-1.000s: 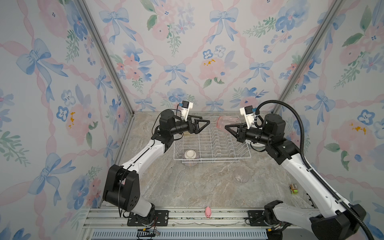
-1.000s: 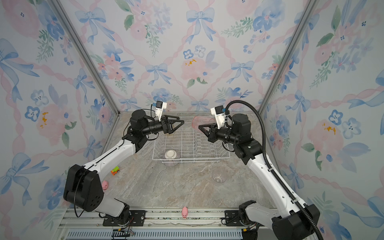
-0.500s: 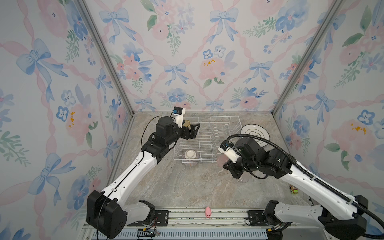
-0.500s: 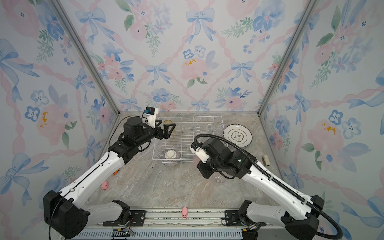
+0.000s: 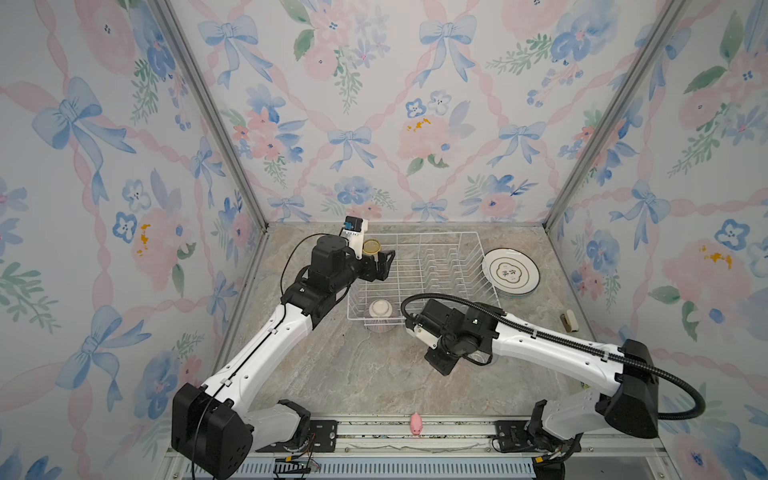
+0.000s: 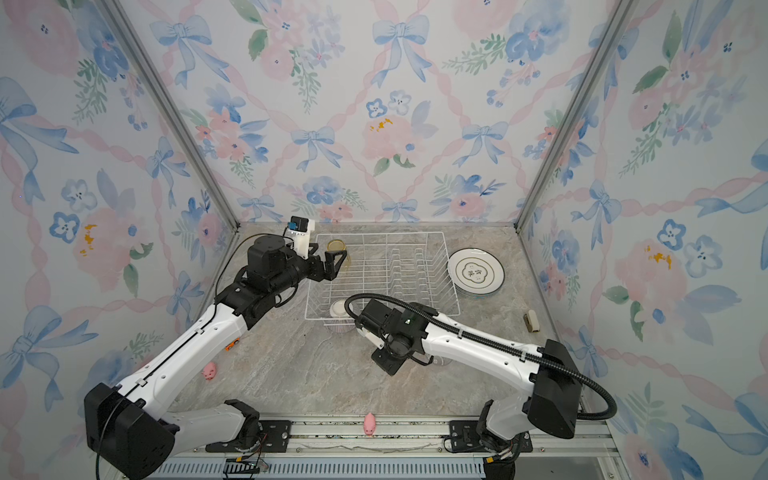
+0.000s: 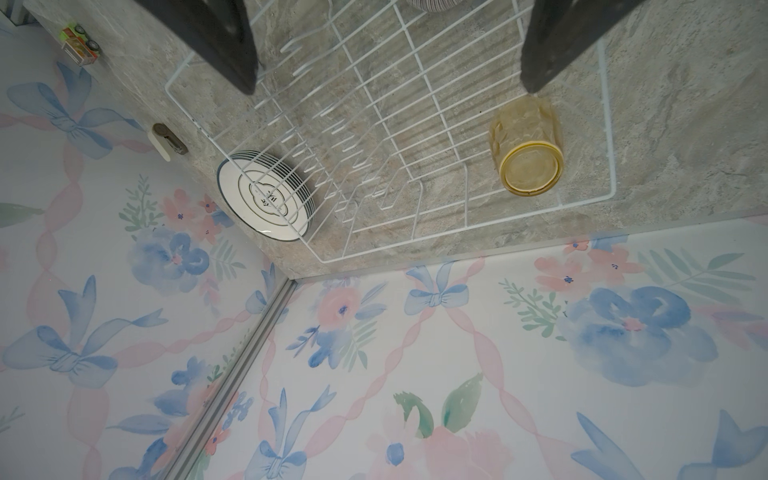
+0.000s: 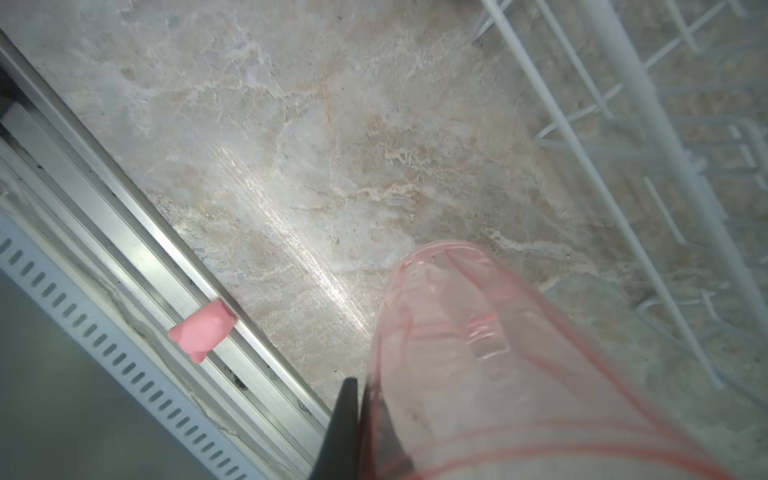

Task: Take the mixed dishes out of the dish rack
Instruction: 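Carry the pink cup with the right gripper while the left nears the yellow cup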

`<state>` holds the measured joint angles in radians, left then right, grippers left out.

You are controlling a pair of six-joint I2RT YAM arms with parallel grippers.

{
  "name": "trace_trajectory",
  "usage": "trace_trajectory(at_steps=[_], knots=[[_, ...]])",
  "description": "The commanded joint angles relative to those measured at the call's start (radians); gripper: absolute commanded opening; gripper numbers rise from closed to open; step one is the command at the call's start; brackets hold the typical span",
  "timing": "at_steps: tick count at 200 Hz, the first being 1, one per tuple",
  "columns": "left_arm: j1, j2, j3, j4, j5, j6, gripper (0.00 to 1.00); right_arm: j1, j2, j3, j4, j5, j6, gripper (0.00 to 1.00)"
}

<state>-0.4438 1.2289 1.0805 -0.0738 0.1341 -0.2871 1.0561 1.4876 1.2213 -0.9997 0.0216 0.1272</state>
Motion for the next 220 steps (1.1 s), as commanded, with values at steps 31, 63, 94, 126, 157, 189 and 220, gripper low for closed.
trace_trajectory(at_steps=[31, 63, 94, 126, 157, 189, 220], knots=[[0.017, -0.013, -0.012, -0.013, -0.004, 0.025, 0.98, 0.011, 0.101, -0.006, -0.038, 0.035, -0.008, 0.00], [0.027, -0.011, -0.014, -0.014, 0.004, 0.026, 0.98, 0.010, 0.158, -0.009, -0.042, 0.036, -0.020, 0.00], [0.037, -0.011, -0.019, -0.016, 0.016, 0.027, 0.98, -0.003, 0.201, -0.008, -0.044, 0.044, -0.028, 0.00], [0.043, -0.006, -0.019, -0.021, 0.024, 0.029, 0.98, -0.017, 0.211, -0.010, -0.042, 0.037, -0.037, 0.00], [0.045, 0.001, -0.017, -0.021, 0.029, 0.028, 0.98, -0.037, 0.217, -0.021, -0.037, 0.036, -0.042, 0.00], [0.046, 0.007, -0.013, -0.024, 0.038, 0.028, 0.98, -0.048, 0.220, -0.026, -0.031, 0.033, -0.047, 0.00], [0.046, 0.014, -0.009, -0.033, 0.035, 0.028, 0.98, -0.053, 0.215, -0.032, -0.027, 0.035, -0.048, 0.12]])
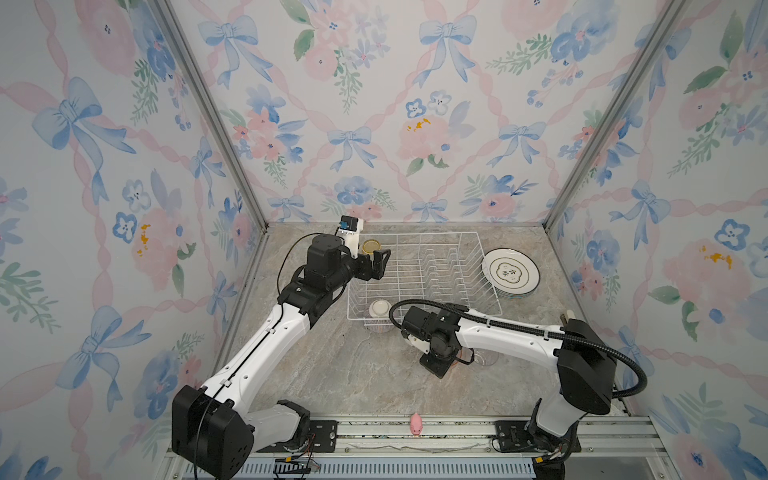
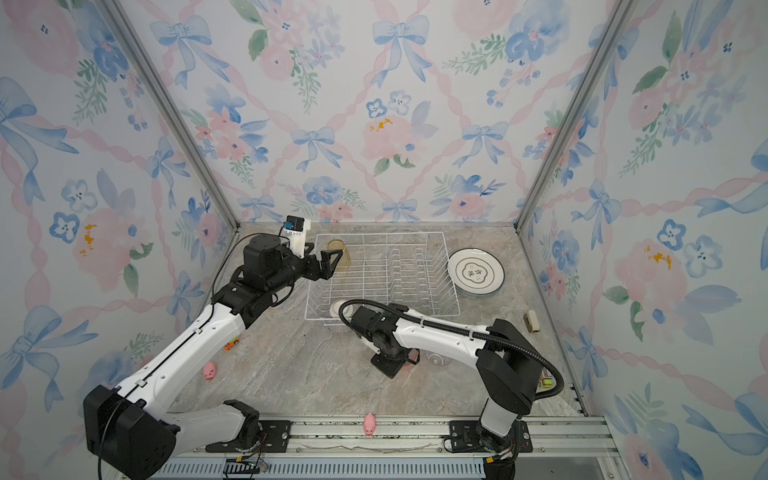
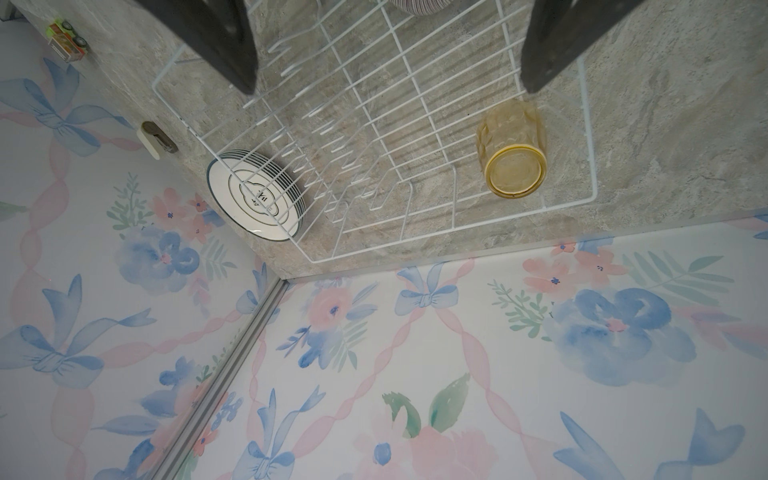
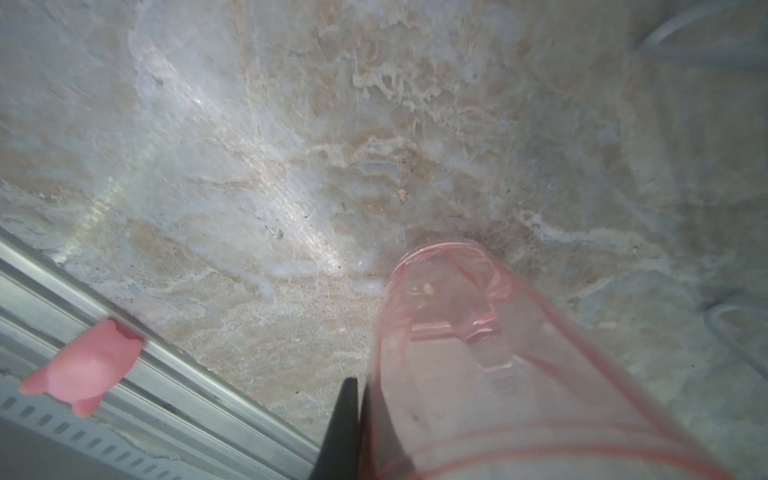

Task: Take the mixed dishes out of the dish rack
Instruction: 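Carry the pink cup with the right gripper while the left nears the yellow cup, then set the pink cup upside down on the table with the right gripper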

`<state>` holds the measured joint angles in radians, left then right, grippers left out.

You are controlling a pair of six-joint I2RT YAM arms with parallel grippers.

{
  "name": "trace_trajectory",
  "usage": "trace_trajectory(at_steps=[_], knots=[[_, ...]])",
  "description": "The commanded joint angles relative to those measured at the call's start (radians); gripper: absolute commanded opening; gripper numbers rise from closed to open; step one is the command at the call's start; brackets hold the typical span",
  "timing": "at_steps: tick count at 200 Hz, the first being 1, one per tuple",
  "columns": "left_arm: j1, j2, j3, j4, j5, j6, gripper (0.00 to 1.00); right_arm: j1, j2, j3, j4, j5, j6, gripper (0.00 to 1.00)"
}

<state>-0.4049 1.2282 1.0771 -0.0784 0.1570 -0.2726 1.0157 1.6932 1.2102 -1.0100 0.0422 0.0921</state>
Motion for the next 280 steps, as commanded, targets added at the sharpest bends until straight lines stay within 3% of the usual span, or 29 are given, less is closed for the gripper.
trace_trajectory(at_steps=[1, 99, 171, 280], knots=[[0.008, 0.016, -0.005, -0.029, 0.011, 0.013, 0.98, -0.013, 0.010, -0.020, -0.016, 0.014, -0.014, 0.12], [0.007, 0.051, -0.007, -0.063, -0.025, 0.020, 0.98, -0.026, -0.032, -0.014, -0.001, 0.013, -0.006, 0.32], [0.005, 0.107, -0.009, -0.077, -0.050, 0.027, 0.98, -0.034, -0.153, -0.006, 0.010, -0.011, -0.003, 0.43], [0.007, 0.167, -0.007, -0.097, -0.076, 0.036, 0.98, -0.074, -0.343, 0.009, 0.006, -0.088, -0.009, 0.49]])
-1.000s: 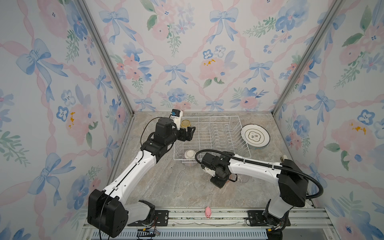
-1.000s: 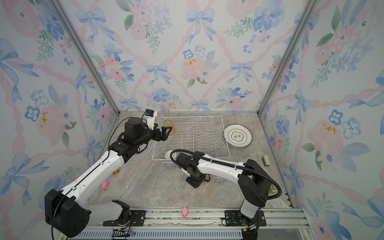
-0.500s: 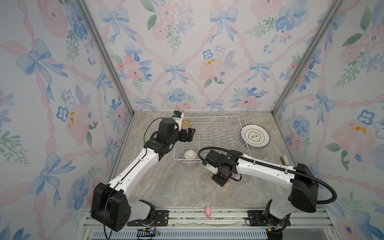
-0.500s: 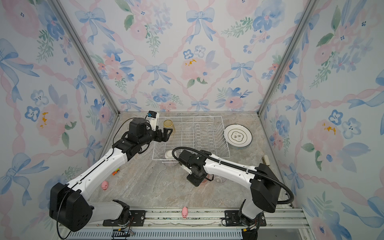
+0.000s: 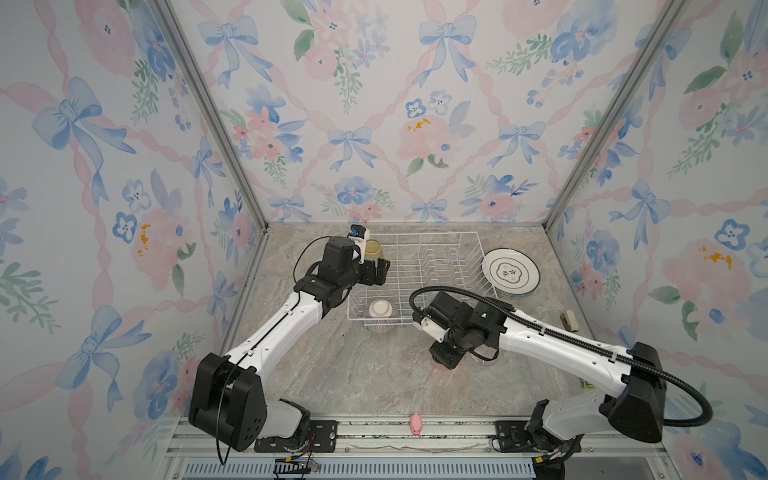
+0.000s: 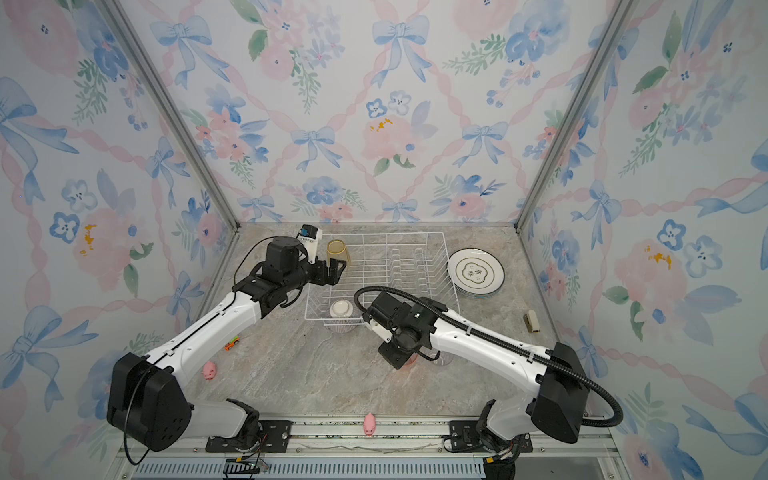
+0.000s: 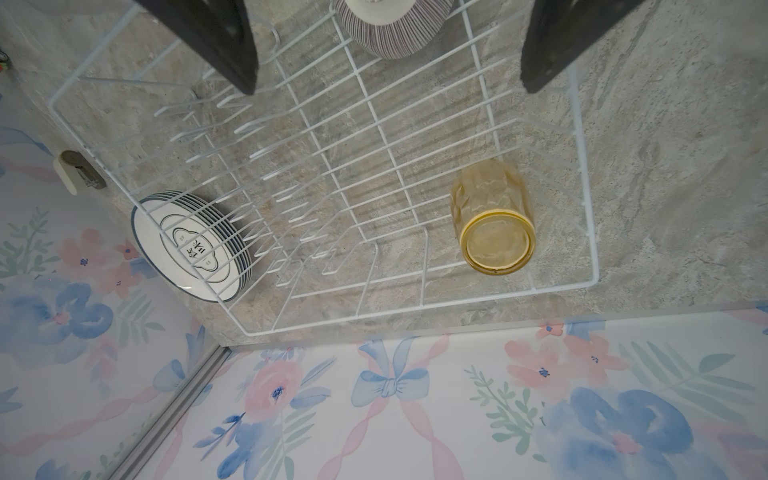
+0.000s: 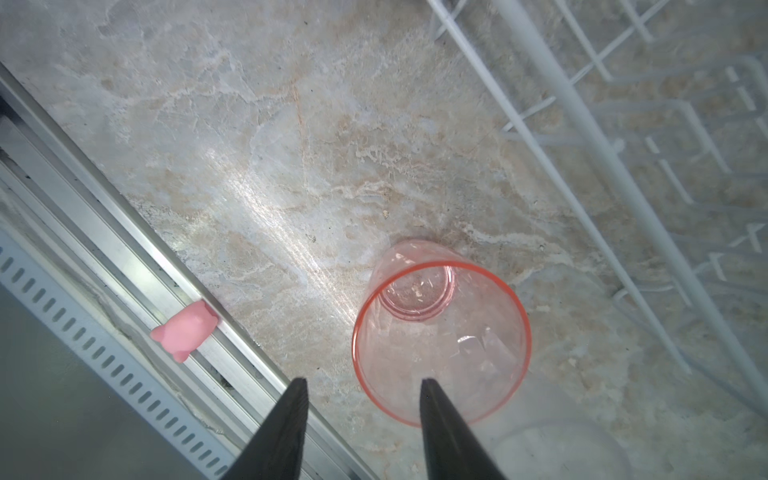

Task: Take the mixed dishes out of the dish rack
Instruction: 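Set the pink cup upside down on the table with the right gripper, then raise the right gripper while the left lowers onto the yellow cup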

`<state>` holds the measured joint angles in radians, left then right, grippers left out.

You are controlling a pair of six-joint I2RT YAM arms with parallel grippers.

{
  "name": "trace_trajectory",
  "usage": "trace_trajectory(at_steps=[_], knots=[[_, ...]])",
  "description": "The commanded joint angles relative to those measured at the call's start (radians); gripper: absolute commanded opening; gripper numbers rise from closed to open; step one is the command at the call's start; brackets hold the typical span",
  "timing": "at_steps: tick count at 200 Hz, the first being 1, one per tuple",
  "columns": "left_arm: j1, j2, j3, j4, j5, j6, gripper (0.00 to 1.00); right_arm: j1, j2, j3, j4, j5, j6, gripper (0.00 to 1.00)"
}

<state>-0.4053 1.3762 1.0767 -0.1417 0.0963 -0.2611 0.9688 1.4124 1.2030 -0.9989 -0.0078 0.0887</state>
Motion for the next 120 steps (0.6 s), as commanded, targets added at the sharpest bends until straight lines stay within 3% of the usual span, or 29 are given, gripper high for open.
trace_trajectory(at_steps=[1, 55, 120], knots=[[0.007, 0.019, -0.007, -0.034, -0.016, 0.025, 0.98, -0.029, -0.065, 0.016, -0.005, -0.041, -0.006, 0.49], [0.005, 0.072, 0.026, -0.056, -0.035, 0.037, 0.98, -0.132, -0.234, 0.018, 0.044, -0.065, 0.005, 0.52], [0.003, 0.281, 0.237, -0.178, -0.207, 0.099, 0.98, -0.241, -0.311, -0.030, 0.151, -0.110, 0.025, 0.55]])
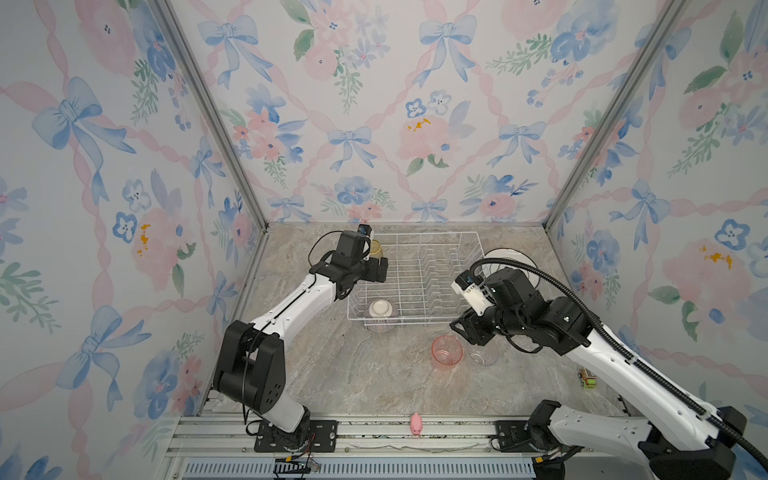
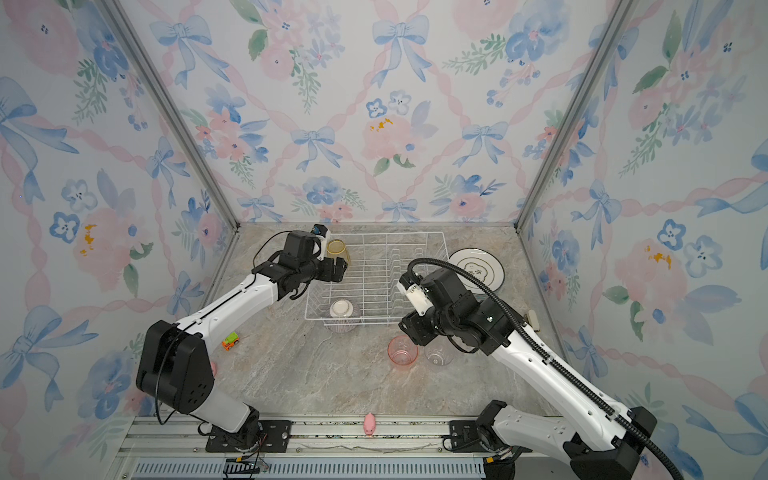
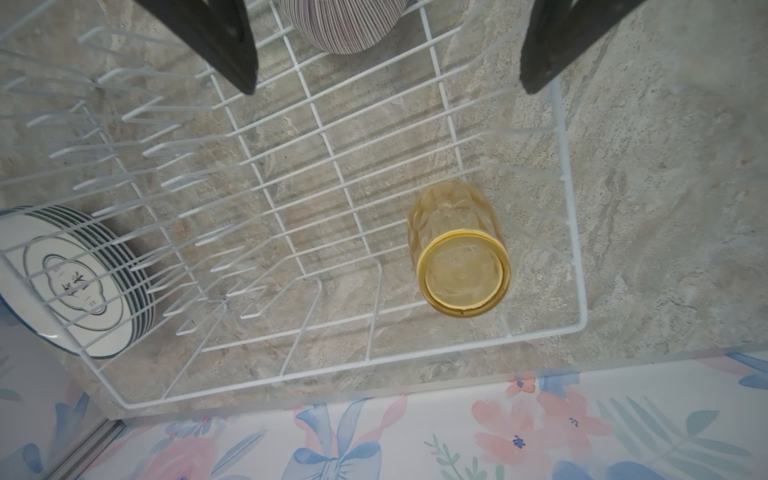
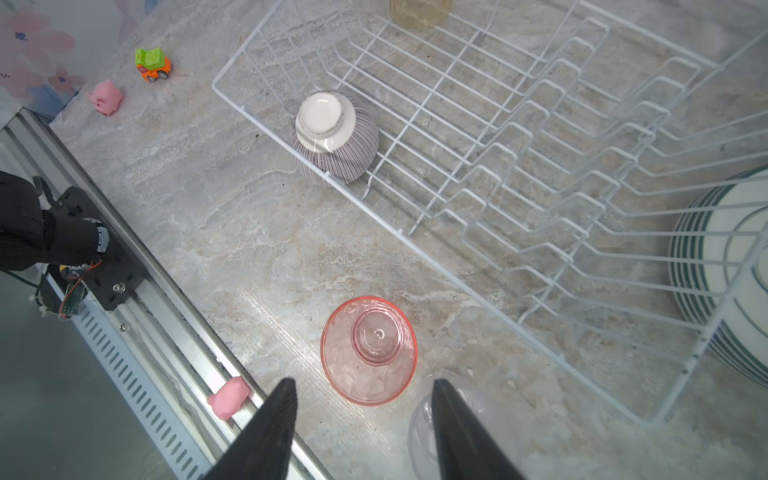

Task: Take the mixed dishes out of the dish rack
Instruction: 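Raise the right gripper while the left lowers onto the yellow cup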

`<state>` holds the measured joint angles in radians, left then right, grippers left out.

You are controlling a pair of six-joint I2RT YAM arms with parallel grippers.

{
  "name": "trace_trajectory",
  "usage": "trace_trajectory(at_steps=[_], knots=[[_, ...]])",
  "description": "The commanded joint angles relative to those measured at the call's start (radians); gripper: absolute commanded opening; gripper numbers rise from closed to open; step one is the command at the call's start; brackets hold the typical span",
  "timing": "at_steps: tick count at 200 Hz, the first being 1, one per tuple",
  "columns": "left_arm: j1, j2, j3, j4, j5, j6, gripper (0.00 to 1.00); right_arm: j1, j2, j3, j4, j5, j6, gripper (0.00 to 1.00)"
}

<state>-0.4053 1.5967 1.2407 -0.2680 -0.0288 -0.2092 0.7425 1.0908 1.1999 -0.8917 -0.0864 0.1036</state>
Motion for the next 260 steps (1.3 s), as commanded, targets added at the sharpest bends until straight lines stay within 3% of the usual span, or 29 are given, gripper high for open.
trace_trajectory(at_steps=[1, 36, 71, 117, 260], knots=[[0.003, 0.064, 0.076, -0.051, -0.080, 0.049, 0.98, -0.015, 0.011, -0.027, 0.045, -0.032, 0.010, 0.55], [0.024, 0.192, 0.179, -0.052, -0.047, 0.069, 0.98, -0.024, 0.023, -0.025, 0.066, -0.036, 0.004, 0.55], [0.050, 0.288, 0.278, -0.078, -0.033, 0.073, 0.89, -0.043, 0.015, -0.034, 0.071, -0.045, 0.001, 0.55], [0.054, 0.385, 0.381, -0.121, -0.046, 0.103, 0.93, -0.078, 0.005, -0.052, 0.086, -0.071, 0.001, 0.55], [0.036, 0.549, 0.494, -0.160, -0.084, 0.134, 0.89, -0.118, 0.041, -0.071, 0.122, -0.117, 0.001, 0.55]])
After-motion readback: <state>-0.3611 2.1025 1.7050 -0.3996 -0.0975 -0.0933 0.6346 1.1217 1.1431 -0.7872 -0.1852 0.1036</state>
